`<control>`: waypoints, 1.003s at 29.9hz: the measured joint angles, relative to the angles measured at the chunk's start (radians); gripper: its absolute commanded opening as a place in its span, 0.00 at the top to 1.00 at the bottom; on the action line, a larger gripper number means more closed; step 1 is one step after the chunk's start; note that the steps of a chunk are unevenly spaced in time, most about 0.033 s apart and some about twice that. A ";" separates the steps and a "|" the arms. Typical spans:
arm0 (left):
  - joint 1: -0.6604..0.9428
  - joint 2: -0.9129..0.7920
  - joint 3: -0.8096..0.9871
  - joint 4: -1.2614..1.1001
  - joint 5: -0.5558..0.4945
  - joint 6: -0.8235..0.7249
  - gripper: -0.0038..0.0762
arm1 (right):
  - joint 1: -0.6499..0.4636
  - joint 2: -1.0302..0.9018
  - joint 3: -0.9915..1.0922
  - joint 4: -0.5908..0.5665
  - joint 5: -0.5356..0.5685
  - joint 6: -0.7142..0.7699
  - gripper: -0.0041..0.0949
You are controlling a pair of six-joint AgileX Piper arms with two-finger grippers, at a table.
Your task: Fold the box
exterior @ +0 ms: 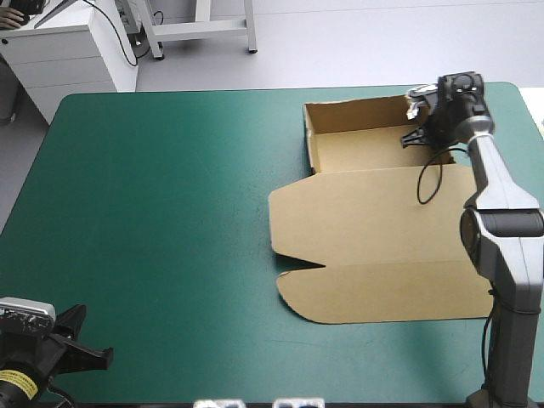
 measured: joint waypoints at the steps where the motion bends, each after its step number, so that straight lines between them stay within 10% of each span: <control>1: 0.000 0.000 0.000 0.000 0.000 0.000 0.96 | -0.029 0.000 0.000 0.000 0.000 -0.005 0.98; 15: 0.000 0.000 0.000 0.000 -0.002 0.000 0.96 | -0.390 0.000 0.000 0.071 0.001 -0.129 0.97; 24: 0.000 0.000 0.000 0.000 -0.005 0.000 0.96 | -0.393 0.000 0.000 0.053 0.000 -0.191 0.39; 30: 0.000 0.000 0.000 0.001 -0.005 0.000 0.96 | -0.393 0.000 -0.033 -0.009 0.002 -0.189 0.35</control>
